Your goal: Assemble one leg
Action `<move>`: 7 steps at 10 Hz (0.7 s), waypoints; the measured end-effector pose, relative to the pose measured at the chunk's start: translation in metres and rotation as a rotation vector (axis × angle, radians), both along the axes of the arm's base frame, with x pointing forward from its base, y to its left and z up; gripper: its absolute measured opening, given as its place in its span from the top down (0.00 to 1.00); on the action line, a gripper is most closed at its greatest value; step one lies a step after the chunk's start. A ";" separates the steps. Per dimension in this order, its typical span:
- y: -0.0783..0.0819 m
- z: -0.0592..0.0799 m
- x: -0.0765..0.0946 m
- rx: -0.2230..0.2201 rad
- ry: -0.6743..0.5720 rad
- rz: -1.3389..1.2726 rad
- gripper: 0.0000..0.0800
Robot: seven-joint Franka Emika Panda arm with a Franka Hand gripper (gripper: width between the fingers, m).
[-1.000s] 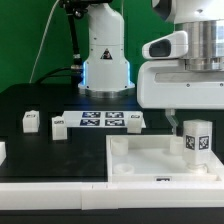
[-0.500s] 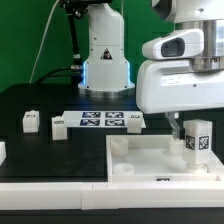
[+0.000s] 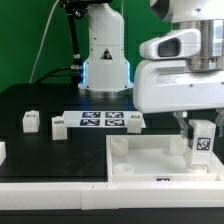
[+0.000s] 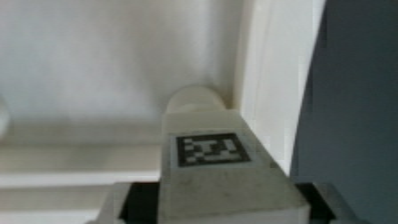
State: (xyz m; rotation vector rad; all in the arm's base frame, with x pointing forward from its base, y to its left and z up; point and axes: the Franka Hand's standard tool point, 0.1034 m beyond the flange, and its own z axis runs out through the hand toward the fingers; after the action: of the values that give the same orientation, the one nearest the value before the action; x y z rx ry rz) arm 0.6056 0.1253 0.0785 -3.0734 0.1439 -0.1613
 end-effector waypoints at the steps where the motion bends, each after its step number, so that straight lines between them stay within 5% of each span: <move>1: -0.002 0.001 0.001 0.018 0.005 -0.124 0.63; 7: -0.007 -0.004 0.001 0.106 0.058 -0.790 0.63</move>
Offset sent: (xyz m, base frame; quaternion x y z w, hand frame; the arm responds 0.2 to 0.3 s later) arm 0.0045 -0.0165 -0.0003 -0.0504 -0.0339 0.4095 0.9103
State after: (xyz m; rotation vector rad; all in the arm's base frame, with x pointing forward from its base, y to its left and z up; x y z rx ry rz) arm 0.6065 0.1181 0.0747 -2.7294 1.3038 -0.0883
